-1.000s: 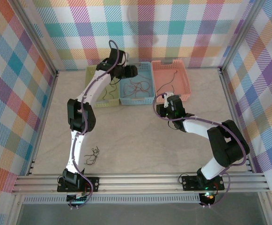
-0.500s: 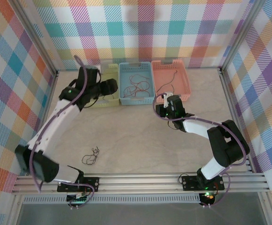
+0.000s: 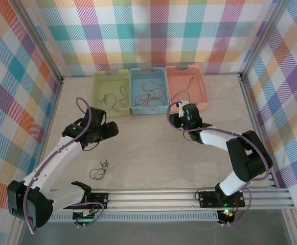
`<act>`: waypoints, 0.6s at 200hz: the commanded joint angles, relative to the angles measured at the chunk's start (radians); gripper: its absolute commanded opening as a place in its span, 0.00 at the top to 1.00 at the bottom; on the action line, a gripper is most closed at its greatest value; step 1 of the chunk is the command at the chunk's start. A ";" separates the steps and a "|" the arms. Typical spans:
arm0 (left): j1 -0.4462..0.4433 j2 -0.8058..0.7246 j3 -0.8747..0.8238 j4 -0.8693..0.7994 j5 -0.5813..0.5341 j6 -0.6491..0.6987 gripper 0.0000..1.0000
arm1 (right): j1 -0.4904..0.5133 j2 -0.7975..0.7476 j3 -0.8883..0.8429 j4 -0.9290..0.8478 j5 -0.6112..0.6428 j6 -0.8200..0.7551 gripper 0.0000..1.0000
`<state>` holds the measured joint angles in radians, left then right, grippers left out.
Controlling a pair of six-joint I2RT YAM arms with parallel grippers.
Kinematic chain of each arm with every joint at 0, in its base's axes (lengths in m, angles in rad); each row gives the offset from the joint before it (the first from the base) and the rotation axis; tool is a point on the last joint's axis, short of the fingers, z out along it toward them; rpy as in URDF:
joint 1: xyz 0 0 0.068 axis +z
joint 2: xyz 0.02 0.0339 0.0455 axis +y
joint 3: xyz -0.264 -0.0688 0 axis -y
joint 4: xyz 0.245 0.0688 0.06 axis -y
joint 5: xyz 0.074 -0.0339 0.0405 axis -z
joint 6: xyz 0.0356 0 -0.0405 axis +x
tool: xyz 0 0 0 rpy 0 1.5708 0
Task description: Untangle the cables
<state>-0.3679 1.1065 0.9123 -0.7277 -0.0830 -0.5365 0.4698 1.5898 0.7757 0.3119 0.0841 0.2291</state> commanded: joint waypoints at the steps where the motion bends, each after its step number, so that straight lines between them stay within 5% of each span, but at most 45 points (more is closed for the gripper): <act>1: 0.007 -0.045 -0.080 -0.022 0.047 -0.086 0.18 | -0.002 0.008 0.020 0.008 -0.021 0.016 0.64; 60: -0.003 -0.052 -0.173 -0.122 0.107 -0.174 0.21 | -0.001 0.007 0.017 0.007 -0.023 0.021 0.64; 120: -0.132 -0.071 -0.178 -0.240 0.063 -0.237 0.25 | -0.002 0.007 0.016 0.009 -0.026 0.029 0.63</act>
<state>-0.4442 1.0462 0.7410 -0.8825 0.0090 -0.7200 0.4698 1.5898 0.7757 0.3115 0.0731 0.2367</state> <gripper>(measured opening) 0.753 0.364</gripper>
